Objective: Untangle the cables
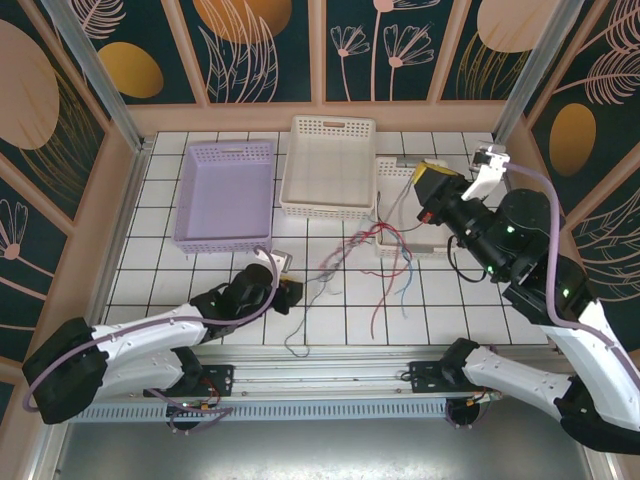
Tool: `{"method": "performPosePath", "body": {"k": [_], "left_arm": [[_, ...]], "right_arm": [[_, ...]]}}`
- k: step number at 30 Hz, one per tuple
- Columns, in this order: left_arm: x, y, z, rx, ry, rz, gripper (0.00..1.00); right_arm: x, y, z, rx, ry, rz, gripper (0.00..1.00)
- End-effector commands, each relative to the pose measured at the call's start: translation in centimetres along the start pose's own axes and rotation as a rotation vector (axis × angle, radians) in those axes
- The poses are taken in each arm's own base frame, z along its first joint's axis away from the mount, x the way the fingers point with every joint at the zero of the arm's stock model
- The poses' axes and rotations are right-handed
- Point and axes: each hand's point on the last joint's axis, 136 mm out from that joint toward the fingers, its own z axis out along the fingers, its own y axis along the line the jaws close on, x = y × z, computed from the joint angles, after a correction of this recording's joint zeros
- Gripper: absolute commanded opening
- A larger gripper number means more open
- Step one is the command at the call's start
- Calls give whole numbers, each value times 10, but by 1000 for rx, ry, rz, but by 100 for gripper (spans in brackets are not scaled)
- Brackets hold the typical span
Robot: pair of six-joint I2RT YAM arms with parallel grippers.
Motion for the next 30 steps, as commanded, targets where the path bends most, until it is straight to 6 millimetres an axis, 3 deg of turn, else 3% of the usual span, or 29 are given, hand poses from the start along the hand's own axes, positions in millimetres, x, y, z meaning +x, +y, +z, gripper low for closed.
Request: {"method": "performPosePath", "body": {"k": [1, 3, 9, 14, 22, 30], "left_arm": [[1, 2, -3, 3, -1, -7, 14], [1, 0, -3, 16, -2, -12, 14], [-4, -22, -7, 147, -37, -49, 53], [-10, -47, -10, 295, -58, -65, 67], [-28, -67, -5, 370, -98, -49, 80], [-50, -80, -5, 409, -165, -35, 84]], "right_arm": [[-24, 14, -6, -56, -67, 11, 0], [-17, 23, -2, -99, -28, 5, 0], [-11, 38, -1, -184, 1, 7, 0], [-9, 53, 0, -256, 25, 11, 0], [-4, 77, -1, -385, 70, 45, 0], [8, 104, -1, -534, 149, 86, 0]]}}
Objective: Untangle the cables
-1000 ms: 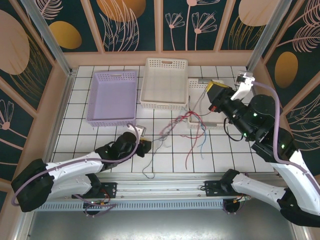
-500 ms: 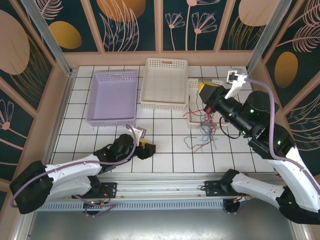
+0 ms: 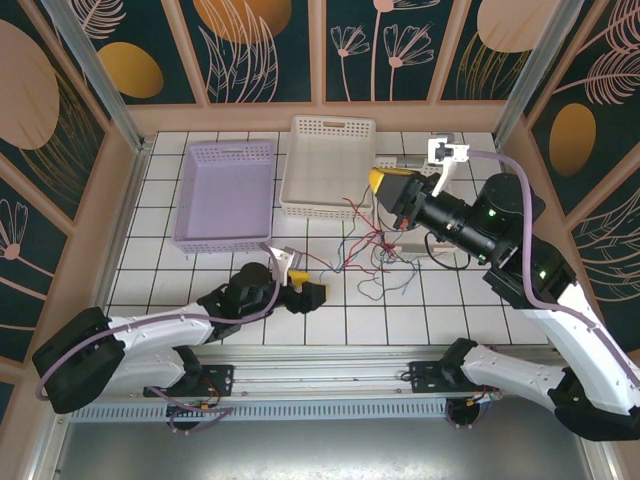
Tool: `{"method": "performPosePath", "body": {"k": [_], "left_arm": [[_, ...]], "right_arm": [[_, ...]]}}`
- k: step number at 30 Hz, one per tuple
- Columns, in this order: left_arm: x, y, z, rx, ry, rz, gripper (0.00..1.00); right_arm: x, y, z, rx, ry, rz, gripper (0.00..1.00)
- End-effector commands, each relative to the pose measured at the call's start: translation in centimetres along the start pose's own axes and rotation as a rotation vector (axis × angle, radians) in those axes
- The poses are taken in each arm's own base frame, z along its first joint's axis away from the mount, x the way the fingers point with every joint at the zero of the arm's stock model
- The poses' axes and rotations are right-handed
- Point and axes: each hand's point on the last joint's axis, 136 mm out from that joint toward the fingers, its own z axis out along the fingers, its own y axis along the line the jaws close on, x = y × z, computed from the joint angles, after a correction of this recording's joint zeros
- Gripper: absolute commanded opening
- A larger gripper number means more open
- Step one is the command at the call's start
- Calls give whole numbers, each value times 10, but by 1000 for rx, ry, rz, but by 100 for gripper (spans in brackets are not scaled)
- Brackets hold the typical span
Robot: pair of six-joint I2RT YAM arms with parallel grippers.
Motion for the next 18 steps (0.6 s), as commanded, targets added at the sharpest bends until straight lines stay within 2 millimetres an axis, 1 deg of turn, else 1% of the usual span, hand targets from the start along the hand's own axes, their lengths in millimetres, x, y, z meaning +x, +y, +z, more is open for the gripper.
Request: {"method": "performPosePath", "body": {"k": [1, 4, 7, 11, 15, 18], "left_arm": [[-30, -23, 0, 85, -93, 29, 84], [-40, -37, -6, 152, -142, 7, 85], [-51, -56, -16, 247, -187, -32, 87], [-67, -80, -43, 376, -268, -82, 92], [-76, -94, -64, 435, -307, -95, 97], [-79, -101, -72, 463, -308, -95, 98]], "right_arm": [[-17, 32, -6, -144, -36, 19, 0], [-12, 28, -1, -136, -26, 32, 0], [-6, 19, 3, -108, -23, 41, 0], [2, 6, 8, -61, -18, 40, 0], [10, 0, 12, -53, -2, 40, 0], [14, -2, 14, -51, 3, 43, 0]]}}
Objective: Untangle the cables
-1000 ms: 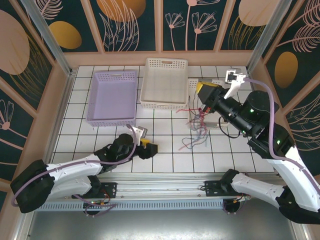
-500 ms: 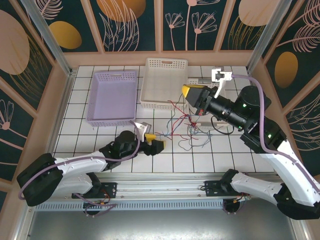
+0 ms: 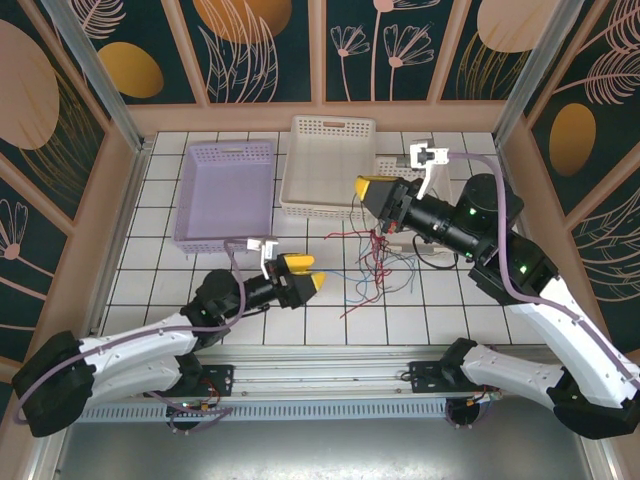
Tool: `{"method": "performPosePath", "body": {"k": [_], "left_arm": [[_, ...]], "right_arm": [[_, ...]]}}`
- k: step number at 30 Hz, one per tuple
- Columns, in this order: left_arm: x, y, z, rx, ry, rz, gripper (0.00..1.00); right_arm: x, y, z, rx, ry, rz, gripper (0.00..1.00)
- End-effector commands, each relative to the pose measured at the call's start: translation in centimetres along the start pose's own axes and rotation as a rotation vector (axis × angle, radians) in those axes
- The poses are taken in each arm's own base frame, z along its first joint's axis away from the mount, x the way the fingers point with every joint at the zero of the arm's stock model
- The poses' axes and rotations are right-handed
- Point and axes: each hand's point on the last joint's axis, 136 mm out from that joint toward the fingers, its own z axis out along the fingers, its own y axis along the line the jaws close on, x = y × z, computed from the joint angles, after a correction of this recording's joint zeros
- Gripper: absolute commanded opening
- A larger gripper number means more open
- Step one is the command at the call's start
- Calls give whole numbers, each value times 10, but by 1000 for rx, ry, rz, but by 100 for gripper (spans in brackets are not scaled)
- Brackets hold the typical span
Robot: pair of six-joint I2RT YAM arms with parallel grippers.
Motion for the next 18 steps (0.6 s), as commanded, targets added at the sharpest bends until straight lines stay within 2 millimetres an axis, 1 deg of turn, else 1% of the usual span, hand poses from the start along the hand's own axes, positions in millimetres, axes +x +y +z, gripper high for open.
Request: {"method": "performPosePath", "body": {"k": [1, 4, 9, 18], "left_arm": [[-8, -19, -5, 74, -18, -22, 98], [-7, -21, -3, 81, -2, -21, 99], [-3, -31, 8, 123, 32, -29, 99], [18, -27, 27, 99, 101, -32, 98]], "right_arm": [[-10, 7, -2, -32, -53, 1, 0], [-6, 5, 2, -37, -46, 10, 0], [-1, 2, 7, -27, -36, 18, 0], [1, 2, 12, -29, -34, 20, 0]]}}
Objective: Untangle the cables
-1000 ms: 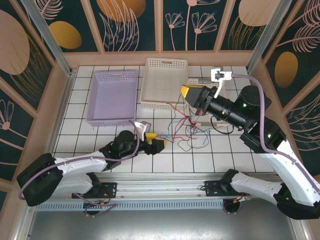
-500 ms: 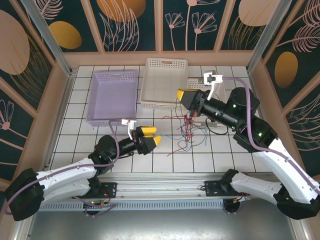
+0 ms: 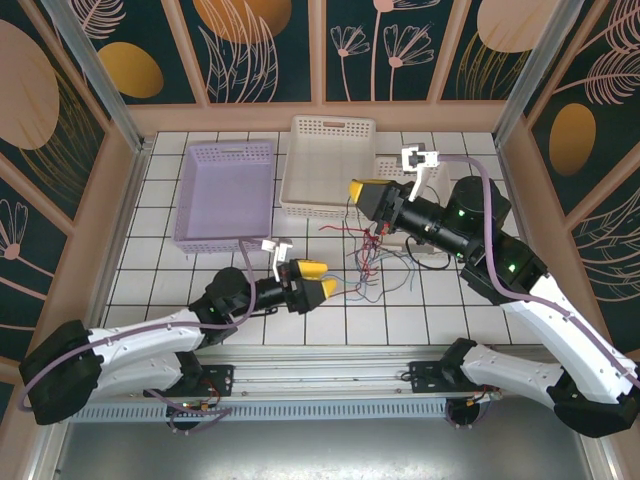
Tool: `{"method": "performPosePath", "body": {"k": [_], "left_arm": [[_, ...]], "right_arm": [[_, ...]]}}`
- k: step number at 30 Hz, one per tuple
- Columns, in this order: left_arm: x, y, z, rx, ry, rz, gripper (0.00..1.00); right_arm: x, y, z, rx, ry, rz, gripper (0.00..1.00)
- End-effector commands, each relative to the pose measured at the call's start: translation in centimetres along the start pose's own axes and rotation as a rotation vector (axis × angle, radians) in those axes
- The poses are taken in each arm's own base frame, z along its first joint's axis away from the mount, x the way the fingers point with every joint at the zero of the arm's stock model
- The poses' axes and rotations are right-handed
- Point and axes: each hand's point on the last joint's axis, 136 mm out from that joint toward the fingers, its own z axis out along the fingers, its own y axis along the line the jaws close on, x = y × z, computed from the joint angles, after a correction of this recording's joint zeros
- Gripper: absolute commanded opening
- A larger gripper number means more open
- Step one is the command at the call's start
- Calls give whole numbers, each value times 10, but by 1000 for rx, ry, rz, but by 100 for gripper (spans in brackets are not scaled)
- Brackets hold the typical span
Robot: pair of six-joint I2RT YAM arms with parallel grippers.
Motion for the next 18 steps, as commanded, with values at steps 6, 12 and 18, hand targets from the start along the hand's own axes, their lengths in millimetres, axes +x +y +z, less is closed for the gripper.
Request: {"method": "performPosePath", "body": {"k": [6, 12, 18], "left_arm": [[4, -37, 20, 103, 29, 52, 99], [23, -61, 17, 155, 57, 69, 99], [55, -44, 15, 75, 109, 67, 99]], "right_arm": [[-12, 1, 4, 8, -64, 0, 0], [-15, -4, 6, 39, -74, -2, 0], [-13, -2, 6, 27, -64, 1, 0]]}}
